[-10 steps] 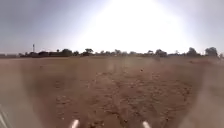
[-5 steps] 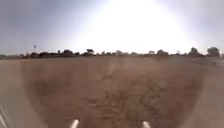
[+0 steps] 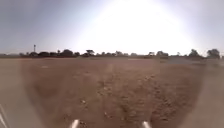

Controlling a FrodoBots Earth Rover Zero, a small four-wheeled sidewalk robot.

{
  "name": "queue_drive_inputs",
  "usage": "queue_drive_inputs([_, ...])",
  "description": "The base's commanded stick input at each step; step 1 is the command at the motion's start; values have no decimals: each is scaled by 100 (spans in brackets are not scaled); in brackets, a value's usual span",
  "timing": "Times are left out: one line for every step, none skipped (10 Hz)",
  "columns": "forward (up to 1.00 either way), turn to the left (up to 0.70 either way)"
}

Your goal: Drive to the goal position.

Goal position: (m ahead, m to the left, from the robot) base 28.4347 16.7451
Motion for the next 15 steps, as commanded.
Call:
queue_drive_inputs([100, 0])
queue_drive_inputs([100, 0])
queue_drive_inputs([100, 0])
queue_drive_inputs([100, 1])
queue_drive_inputs([100, 7])
queue_drive_inputs([100, 22])
queue_drive_inputs([100, 40])
queue_drive_inputs([100, 21])
queue_drive_inputs([100, 0])
queue_drive_inputs([100, 0])
queue_drive_inputs([100, 0])
queue_drive_inputs([100, 0])
queue_drive_inputs([100, 0])
queue_drive_inputs([100, 0])
queue_drive_inputs([100, 0])
